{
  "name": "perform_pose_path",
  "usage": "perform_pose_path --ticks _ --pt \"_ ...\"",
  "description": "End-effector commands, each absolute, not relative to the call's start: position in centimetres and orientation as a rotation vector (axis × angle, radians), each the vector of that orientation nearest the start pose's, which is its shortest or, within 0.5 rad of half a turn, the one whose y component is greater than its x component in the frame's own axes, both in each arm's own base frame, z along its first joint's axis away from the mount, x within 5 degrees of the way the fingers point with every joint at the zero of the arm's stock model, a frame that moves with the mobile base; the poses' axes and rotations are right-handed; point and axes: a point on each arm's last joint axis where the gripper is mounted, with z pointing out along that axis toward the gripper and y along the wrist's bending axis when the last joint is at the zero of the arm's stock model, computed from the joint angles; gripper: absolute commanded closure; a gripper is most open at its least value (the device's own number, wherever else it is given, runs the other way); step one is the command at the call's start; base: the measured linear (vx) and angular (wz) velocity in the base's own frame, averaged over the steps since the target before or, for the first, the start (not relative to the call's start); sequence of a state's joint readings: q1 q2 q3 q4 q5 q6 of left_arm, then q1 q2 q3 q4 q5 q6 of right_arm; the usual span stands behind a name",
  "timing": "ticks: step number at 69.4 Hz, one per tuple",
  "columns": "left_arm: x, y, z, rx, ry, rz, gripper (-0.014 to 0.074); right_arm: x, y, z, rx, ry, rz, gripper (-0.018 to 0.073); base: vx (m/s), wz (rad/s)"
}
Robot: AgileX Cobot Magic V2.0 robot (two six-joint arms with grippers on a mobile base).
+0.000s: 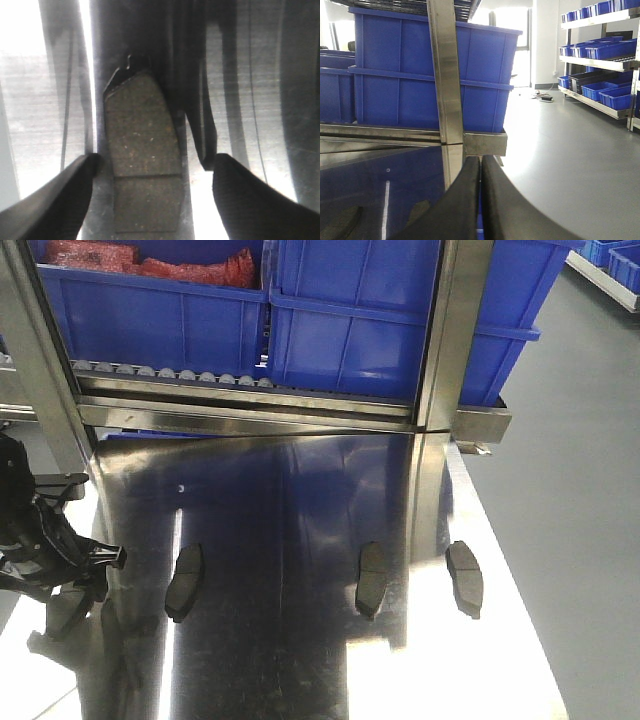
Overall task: Move and align brake pads A on conveyor
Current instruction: 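Lower the left gripper and close it on the brake pad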
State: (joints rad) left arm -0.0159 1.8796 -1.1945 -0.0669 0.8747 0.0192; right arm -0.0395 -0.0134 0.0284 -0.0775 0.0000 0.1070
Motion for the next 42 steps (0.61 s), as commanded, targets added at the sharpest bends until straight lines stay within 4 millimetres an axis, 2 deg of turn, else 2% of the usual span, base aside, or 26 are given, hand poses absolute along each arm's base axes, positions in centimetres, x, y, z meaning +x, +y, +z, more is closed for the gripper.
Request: perform_pose_path --ticks 1,15,25,30,42 --pt "35.51 -1.27 18.89 -0.032 2.966 -0.101 0.0098 5.54 -0.21 20.75 0.041 1.429 -0.02 0.0571 0.0 0.0" --pt "35.46 -1.24 18.88 -0.026 2.971 -0.096 0.0131 5.54 -0.21 20.75 0.041 1.429 -0.02 0.0571 0.0 0.0" --pt "35.37 -1.25 18.86 -0.012 2.981 -0.096 0.022 5.54 -0.21 20.75 0.041 1.429 -0.02 0.0571 0.0 0.0" --pt "35.22 -1.25 18.84 0.029 2.997 -0.095 0.0295 5.54 -0.21 20.75 0.041 1.429 -0.02 0.0571 0.0 0.0" --pt "34.97 -1.25 19.0 0.104 3.012 -0.09 0.0547 5.54 -0.21 20.75 0.041 1.429 -0.02 0.0571 0.0 0.0"
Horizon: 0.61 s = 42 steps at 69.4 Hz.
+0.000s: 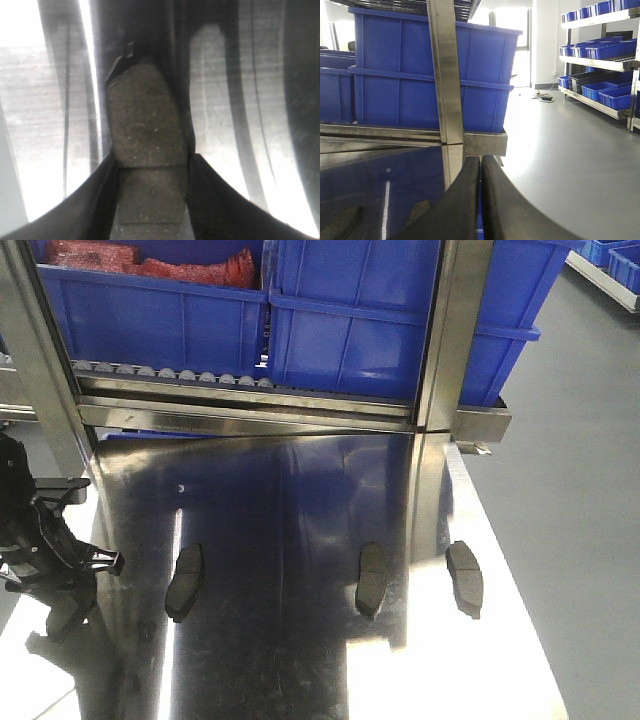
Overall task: Move and align brake pads A on conveyor
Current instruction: 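Lower the left gripper and close it on the brake pad, then lift the brake pad with the left gripper and withdraw the arm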
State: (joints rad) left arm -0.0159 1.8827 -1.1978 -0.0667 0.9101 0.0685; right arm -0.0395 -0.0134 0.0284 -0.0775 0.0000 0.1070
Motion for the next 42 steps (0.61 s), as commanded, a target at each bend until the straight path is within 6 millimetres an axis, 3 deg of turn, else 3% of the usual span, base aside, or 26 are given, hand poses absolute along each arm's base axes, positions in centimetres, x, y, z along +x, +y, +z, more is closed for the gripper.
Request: perform_pose_path --ticks 1,3,9,18,30,42 --pt "34.9 -1.3 19.1 0.106 3.01 -0.09 0.0568 5.5 -0.2 20.7 0.041 1.429 -0.02 0.0571 0.0 0.0" --pt "34.9 -1.3 19.2 0.108 3.007 -0.09 0.0607 5.5 -0.2 20.7 0.041 1.429 -0.02 0.0571 0.0 0.0" --pt "34.8 -1.3 20.1 0.106 2.977 -0.091 0.0605 5.5 -0.2 20.7 0.041 1.429 -0.02 0.0571 0.0 0.0" --pt "34.3 -1.3 23.0 0.102 2.861 -0.086 0.0603 5.5 -0.2 20.7 0.041 1.429 -0.02 0.0571 0.0 0.0" --pt "32.5 -1.2 29.1 0.097 2.61 -0.069 0.0603 5.5 -0.2 20.7 0.041 1.429 -0.02 0.0571 0.0 0.0" --pt "29.1 -1.1 35.2 0.083 2.373 -0.063 0.0603 5.5 -0.2 20.7 0.041 1.429 -0.02 0.0571 0.0 0.0"
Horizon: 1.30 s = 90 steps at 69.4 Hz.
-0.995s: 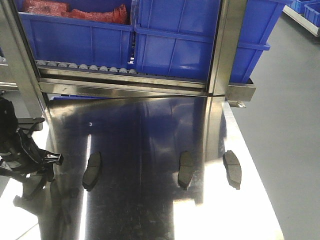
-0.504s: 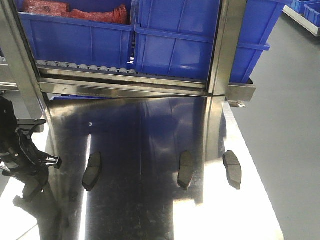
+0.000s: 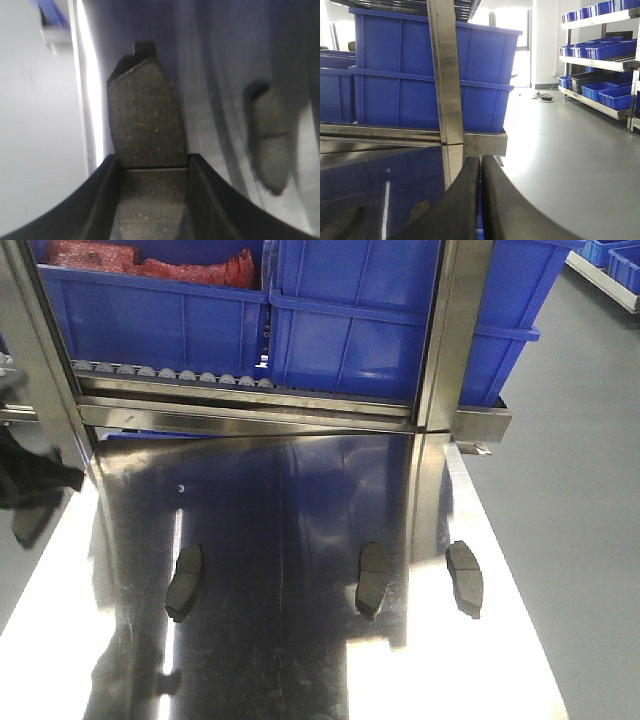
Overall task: Move and align brake pads A on conveyor
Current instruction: 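Lift the brake pad with the left gripper and withdraw the arm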
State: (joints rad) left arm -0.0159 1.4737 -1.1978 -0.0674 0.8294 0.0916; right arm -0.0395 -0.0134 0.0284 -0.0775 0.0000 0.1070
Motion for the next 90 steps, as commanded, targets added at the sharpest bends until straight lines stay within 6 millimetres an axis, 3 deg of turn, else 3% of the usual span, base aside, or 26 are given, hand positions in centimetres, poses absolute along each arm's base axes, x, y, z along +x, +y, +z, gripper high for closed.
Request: perform_pose_path --ticks 1,10,18,33,51,70,90 --pt "28.8 -1.1 35.6 0.083 2.356 -0.062 0.0603 5.5 -0.2 20.7 0.041 1.429 -0.02 0.0571 0.0 0.0" --pt "25.8 -1.0 38.1 0.078 2.219 -0.056 0.0602 5.5 -0.2 20.7 0.041 1.429 -0.02 0.0571 0.0 0.0" --pt "23.1 -0.9 38.2 0.069 2.111 -0.049 0.0602 5.5 -0.2 20.7 0.041 1.429 -0.02 0.0571 0.0 0.0" --pt "17.3 -0.6 36.4 0.052 1.912 -0.036 0.0602 5.5 -0.2 20.7 0.041 1.429 -0.02 0.0571 0.0 0.0" --pt "11.8 -0.4 32.1 0.042 1.795 -0.028 0.0602 5.5 -0.2 20.7 0.041 1.429 -0.02 0.0571 0.0 0.0" --pt "9.5 -0.4 28.6 0.043 1.789 -0.026 0.0602 5.5 -0.2 20.7 0.041 1.429 -0.02 0.0571 0.0 0.0" --pt "9.4 -0.4 28.3 0.044 1.817 -0.028 0.0602 5.5 -0.2 20.7 0.041 1.43 -0.02 0.0571 0.0 0.0"
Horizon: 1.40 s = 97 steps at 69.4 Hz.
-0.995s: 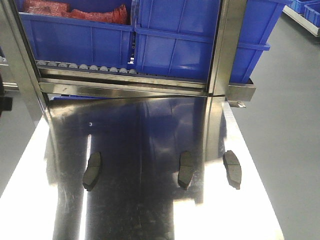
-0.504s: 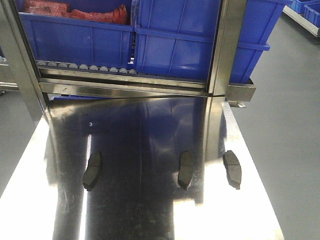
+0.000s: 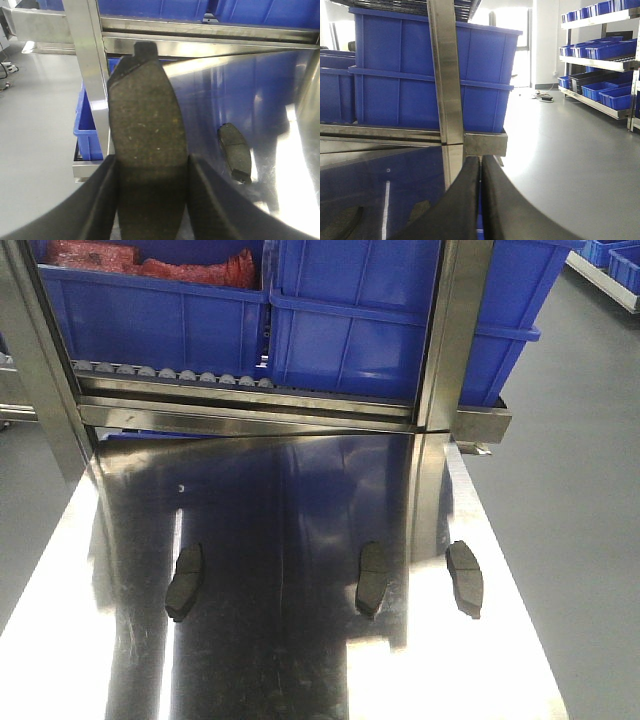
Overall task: Move and align brake pads A on conveyor
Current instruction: 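Lift the brake pad with the left gripper and withdraw the arm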
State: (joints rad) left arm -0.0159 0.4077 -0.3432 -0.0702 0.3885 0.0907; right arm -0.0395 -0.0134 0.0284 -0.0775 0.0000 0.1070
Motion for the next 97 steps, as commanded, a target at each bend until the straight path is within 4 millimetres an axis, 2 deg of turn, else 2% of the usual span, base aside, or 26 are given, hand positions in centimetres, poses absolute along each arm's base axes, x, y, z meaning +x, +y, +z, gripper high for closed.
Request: perform_pose_path --ticks 1,54,62,72,83,88,97 --pt "9.4 -0.4 28.3 0.044 1.817 -0.028 0.0602 5.5 -0.2 20.7 0.041 1.43 -0.02 0.0571 0.0 0.0" --pt "9.4 -0.4 28.3 0.044 1.817 -0.028 0.0602 5.5 -0.2 20.7 0.041 1.43 -0.02 0.0571 0.0 0.0" --pt "9.4 -0.4 28.3 0.044 1.817 -0.028 0.0602 5.5 -0.2 21.2 0.024 1.389 -0.034 0.0571 0.0 0.0" --pt "9.4 -0.4 28.3 0.044 1.817 -0.028 0.0602 5.1 -0.1 23.5 0.029 1.31 -0.024 0.0571 0.0 0.0" --pt "9.4 -0.4 28.3 0.044 1.817 -0.028 0.0602 5.3 -0.2 28.1 0.037 1.352 -0.031 0.0571 0.0 0.0" --pt "9.4 -0.4 28.3 0.044 1.817 -0.028 0.0602 6.4 -0.3 29.7 0.041 1.413 -0.032 0.0571 0.0 0.0" --pt "9.4 -0.4 28.3 0.044 1.817 -0.028 0.0602 9.4 -0.6 31.5 0.067 1.653 -0.033 0.0571 0.0 0.0"
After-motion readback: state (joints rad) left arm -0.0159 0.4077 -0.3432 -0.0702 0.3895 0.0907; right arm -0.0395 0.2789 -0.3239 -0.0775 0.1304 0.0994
